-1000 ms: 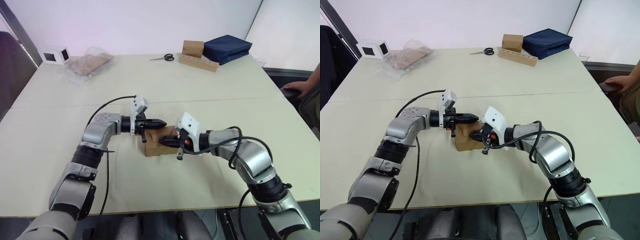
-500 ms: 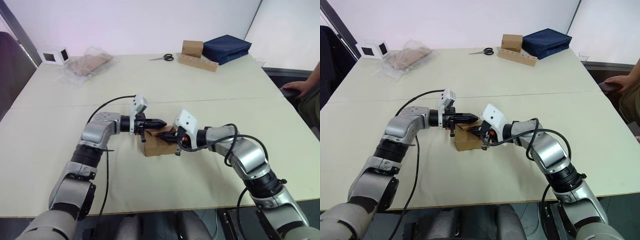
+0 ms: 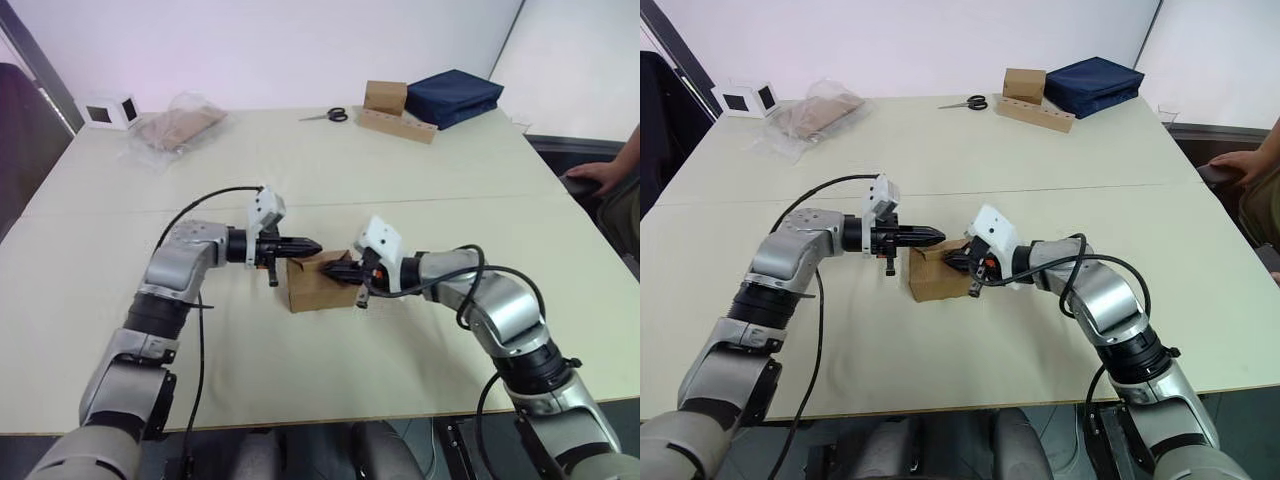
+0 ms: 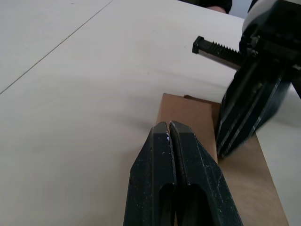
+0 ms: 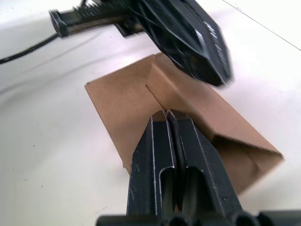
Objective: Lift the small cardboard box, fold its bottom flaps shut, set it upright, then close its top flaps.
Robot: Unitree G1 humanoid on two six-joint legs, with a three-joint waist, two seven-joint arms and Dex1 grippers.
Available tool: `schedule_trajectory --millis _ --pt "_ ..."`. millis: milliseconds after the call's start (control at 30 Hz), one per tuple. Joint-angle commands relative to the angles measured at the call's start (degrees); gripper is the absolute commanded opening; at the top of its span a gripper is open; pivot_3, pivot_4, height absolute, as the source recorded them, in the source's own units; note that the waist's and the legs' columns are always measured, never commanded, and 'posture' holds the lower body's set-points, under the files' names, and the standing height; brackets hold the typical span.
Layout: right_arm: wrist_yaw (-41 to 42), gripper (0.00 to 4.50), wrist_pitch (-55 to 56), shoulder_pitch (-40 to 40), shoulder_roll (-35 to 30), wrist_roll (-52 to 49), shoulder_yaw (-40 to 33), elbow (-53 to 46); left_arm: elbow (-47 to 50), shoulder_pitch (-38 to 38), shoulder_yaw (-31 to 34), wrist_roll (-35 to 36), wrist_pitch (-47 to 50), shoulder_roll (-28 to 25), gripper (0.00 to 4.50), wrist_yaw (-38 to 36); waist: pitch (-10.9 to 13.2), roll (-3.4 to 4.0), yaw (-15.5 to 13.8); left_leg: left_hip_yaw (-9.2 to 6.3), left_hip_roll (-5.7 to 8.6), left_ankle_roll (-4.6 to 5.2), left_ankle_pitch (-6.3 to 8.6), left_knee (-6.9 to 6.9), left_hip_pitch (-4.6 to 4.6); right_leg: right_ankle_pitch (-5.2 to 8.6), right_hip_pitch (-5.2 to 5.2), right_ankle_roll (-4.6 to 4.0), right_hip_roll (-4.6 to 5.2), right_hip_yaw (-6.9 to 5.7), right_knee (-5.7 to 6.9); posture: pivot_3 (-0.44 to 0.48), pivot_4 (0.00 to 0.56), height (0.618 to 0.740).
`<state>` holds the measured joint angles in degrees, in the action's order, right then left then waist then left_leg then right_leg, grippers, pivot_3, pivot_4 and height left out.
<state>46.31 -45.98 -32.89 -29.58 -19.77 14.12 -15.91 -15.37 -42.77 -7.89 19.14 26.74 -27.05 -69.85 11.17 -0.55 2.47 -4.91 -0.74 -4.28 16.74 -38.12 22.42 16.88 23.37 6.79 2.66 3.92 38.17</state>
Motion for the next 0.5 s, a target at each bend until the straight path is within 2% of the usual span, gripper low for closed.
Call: schedule_trajectory --millis 33,233,500 --pt "0.05 0.00 -0.15 -0.69 -0.52 -0.80 -1.39 -2.09 4.26 1.02 1.08 1.58 0.77 -1.26 0.04 -0.83 0.00 0.00 -0.02 0.00 0.00 0.00 0.00 0.00 0.00 0.00 0.00 0.00 0.00 0.00 0.00 0.000 0.150 0.740" --pt "-0.06 0.00 -0.84 -0.43 -0.72 -1.27 -1.33 -3.01 4.63 2.78 -1.16 -1.14 -1.53 -1.73 0.04 -0.38 0.00 0.00 -0.02 0.00 0.00 0.00 0.00 0.00 0.00 0.00 0.01 0.00 0.00 0.00 0.01 0.000 0.150 0.740" --pt "-1.21 0.00 -4.14 -3.07 0.05 -5.80 -6.69 -4.74 5.06 4.79 -2.18 -3.16 -3.61 -1.50 0.04 1.23 0.00 0.00 -0.04 0.00 0.00 0.00 0.00 0.00 0.00 0.00 -0.01 0.00 0.01 0.00 0.00 0.000 0.150 0.740"
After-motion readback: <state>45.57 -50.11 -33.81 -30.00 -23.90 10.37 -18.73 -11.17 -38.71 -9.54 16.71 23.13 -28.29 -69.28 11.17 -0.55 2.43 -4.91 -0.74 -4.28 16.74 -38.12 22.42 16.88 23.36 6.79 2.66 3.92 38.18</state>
